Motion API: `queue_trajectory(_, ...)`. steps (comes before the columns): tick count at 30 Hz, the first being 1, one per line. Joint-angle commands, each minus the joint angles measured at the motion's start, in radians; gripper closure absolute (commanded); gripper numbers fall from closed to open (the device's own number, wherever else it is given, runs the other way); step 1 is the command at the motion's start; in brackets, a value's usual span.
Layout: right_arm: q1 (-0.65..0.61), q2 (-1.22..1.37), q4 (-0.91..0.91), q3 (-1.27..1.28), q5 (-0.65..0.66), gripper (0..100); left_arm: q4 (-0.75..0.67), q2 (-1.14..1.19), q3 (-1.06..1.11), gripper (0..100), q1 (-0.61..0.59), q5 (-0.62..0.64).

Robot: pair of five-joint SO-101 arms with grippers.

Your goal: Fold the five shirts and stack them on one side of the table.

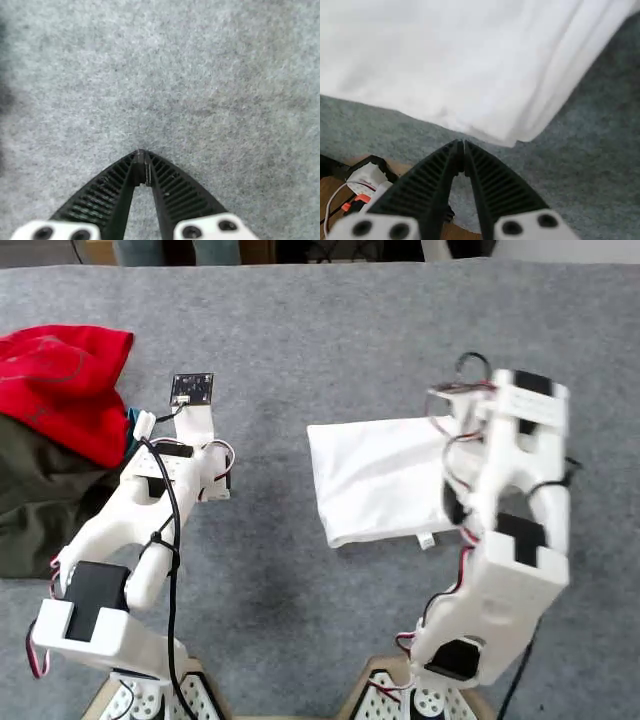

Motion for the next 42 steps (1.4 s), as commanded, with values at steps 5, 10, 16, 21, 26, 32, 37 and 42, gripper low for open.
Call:
queue_trajectory(5,0.107,-0.068,0.025,-0.065,-0.035,98.4,0.008,-0.008,-0.005,97,0.002,0.008)
queue_trajectory(10,-0.037,-0.160,0.023,-0.117,-0.192,98.4,0.008,-0.008,-0.005,97,0.002,0.008)
queue_trajectory(16,-0.138,-0.168,-0.038,-0.094,-0.245,98.4,0.008,-0.008,-0.005,97,0.002,0.008)
queue_trajectory(21,-0.046,-0.054,-0.087,-0.008,-0.238,98.4,0.008,-0.008,-0.007,97,0.002,0.003)
queue_trajectory(26,0.063,0.081,-0.121,0.036,-0.167,98.4,0.008,-0.008,-0.007,97,0.008,0.003)
queue_trajectory(32,0.066,0.114,-0.133,-0.035,-0.153,98.4,0.009,-0.008,-0.064,97,0.018,0.000)
queue_trajectory(37,0.009,0.077,-0.060,-0.139,-0.152,98.4,0.196,-0.040,-0.334,97,0.154,0.000)
queue_trajectory(42,-0.034,0.035,0.012,-0.223,-0.153,98.4,0.330,-0.023,-0.661,97,0.354,0.000)
